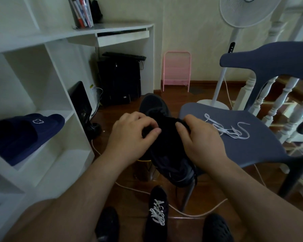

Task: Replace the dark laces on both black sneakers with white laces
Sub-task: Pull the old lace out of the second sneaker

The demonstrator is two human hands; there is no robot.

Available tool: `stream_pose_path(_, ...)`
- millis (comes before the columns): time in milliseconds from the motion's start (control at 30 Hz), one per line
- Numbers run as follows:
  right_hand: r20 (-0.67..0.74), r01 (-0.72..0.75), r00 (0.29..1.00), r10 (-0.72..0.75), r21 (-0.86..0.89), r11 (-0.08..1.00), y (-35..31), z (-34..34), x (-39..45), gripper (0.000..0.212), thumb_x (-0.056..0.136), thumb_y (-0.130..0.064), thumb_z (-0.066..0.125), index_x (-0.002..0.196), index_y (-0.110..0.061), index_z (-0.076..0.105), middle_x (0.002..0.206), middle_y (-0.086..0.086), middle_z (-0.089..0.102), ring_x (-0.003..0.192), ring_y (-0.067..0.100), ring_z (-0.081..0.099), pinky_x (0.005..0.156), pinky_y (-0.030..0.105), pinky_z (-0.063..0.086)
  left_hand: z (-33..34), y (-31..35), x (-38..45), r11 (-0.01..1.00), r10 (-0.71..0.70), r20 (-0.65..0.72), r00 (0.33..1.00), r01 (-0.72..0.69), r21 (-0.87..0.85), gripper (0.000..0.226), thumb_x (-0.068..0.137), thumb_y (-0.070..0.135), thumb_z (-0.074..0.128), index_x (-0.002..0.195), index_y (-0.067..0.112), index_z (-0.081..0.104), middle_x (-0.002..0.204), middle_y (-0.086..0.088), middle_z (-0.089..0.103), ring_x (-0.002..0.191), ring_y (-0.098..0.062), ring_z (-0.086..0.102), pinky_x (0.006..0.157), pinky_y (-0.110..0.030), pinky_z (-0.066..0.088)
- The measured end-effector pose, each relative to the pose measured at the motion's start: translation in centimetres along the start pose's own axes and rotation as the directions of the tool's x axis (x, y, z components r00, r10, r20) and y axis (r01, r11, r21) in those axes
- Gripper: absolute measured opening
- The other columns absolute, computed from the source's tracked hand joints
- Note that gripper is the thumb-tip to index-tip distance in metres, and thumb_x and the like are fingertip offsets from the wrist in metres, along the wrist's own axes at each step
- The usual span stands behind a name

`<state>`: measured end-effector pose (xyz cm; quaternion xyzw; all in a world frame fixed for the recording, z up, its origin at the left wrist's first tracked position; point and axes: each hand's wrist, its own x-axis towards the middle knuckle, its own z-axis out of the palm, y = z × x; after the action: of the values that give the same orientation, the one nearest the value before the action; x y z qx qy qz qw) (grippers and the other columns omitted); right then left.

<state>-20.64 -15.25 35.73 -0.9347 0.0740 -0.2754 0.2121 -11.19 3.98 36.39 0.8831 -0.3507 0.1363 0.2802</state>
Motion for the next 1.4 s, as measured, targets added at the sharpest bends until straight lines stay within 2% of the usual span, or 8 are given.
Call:
stream_pose_path(133,0.038,0.028,0.999,-0.025,-0.087,0.996,0.0,0.0,-0.1,0.032,0.105,-0.047,0.040,0.084,-0.023,0.045,0.069,-0.007,0.045,0.065,0.022,0.046,0.058,0.039,0.034,0.3,-0.1,-0.1,0.987,-0.135,0.048,0.990,0.130,0.091,0.016,0.094,0.061,0.060,0.101,0.047,0.064,0.098,0.023,0.062,0.103,-0.010,0.058,0.090,-0.043,0.050)
stream_pose_path(333,0.021,-0.005,1.000,0.006,-0.059,0.998,0.8,-0.1,0.3,0.033,0.105,-0.045,0.044,0.082,-0.021,0.045,0.067,-0.006,0.046,0.065,0.023,0.048,0.057,0.039,0.035,0.0,-1.8,0.6,0.873,-0.388,0.168,0.906,0.419,-0.249,0.012,0.099,0.038,0.068,0.087,0.040,0.067,0.096,0.016,0.066,0.095,-0.010,0.063,0.074,-0.033,0.049)
stream_pose_path(500,-0.038,-0.003,0.999,0.002,-0.008,1.000,1.4,-0.5,0.3,0.030,0.105,-0.043,0.048,0.080,-0.029,0.041,0.065,-0.011,0.042,0.065,0.021,0.048,0.059,0.037,0.034,-1.3,-3.6,0.3,0.866,-0.473,0.247,0.846,0.395,0.306,0.017,0.099,0.042,0.062,0.082,0.044,0.065,0.111,0.010,0.058,0.116,-0.026,0.053,0.098,-0.056,0.052)
stream_pose_path(567,-0.026,0.000,1.000,0.000,-0.018,1.000,1.3,-0.4,0.2,0.032,0.105,-0.044,0.047,0.078,-0.029,0.039,0.065,-0.010,0.043,0.064,0.021,0.048,0.058,0.039,0.037,-1.1,-3.8,0.3,0.868,-0.485,0.363,0.795,0.389,0.307,0.019,0.095,0.044,0.066,0.077,0.051,0.065,0.116,0.007,0.060,0.120,-0.030,0.052,0.101,-0.057,0.051)
stream_pose_path(767,-0.028,0.006,1.000,-0.006,0.016,1.000,0.9,0.0,0.3,0.033,0.106,-0.044,0.047,0.081,-0.022,0.045,0.065,-0.006,0.045,0.062,0.019,0.048,0.054,0.038,0.035,-0.2,-2.0,1.0,0.905,-0.309,0.058,0.949,0.313,-0.289,0.020,0.087,0.029,0.063,0.091,0.048,0.067,0.119,0.014,0.053,0.121,-0.019,0.048,0.102,-0.043,0.045)
stream_pose_path(933,-0.024,0.037,0.999,-0.037,-0.016,0.999,0.5,-0.1,0.1,0.033,0.105,-0.044,0.046,0.080,-0.022,0.043,0.065,-0.007,0.044,0.061,0.019,0.046,0.053,0.037,0.030,0.7,-0.4,0.5,0.965,-0.200,0.067,0.978,0.208,-0.160,0.023,0.099,0.054,0.059,0.114,0.041,0.071,0.118,0.018,0.060,0.119,-0.009,0.044,0.097,-0.031,0.037)
stream_pose_path(1200,-0.047,-0.002,0.999,0.002,0.016,1.000,1.2,-0.5,0.2,0.031,0.105,-0.044,0.047,0.082,-0.025,0.044,0.066,-0.010,0.043,0.065,0.021,0.047,0.058,0.037,0.034,0.5,-2.3,0.8,0.942,-0.329,0.107,0.938,0.334,-0.033,0.020,0.102,0.043,0.061,0.082,0.045,0.062,0.092,0.020,0.064,0.098,-0.015,0.063,0.087,-0.043,0.054)
stream_pose_path(1400,-0.060,-0.040,0.997,0.044,0.062,0.997,1.5,-1.1,0.2,0.033,0.105,-0.044,0.047,0.078,-0.026,0.041,0.065,-0.008,0.044,0.063,0.021,0.048,0.058,0.036,0.029,-1.1,-3.9,-0.1,0.906,-0.409,0.705,0.579,0.352,0.237,0.005,0.097,0.027,0.076,0.094,0.032,0.077,0.105,0.011,0.072,0.101,-0.007,0.064,0.088,-0.030,0.049)
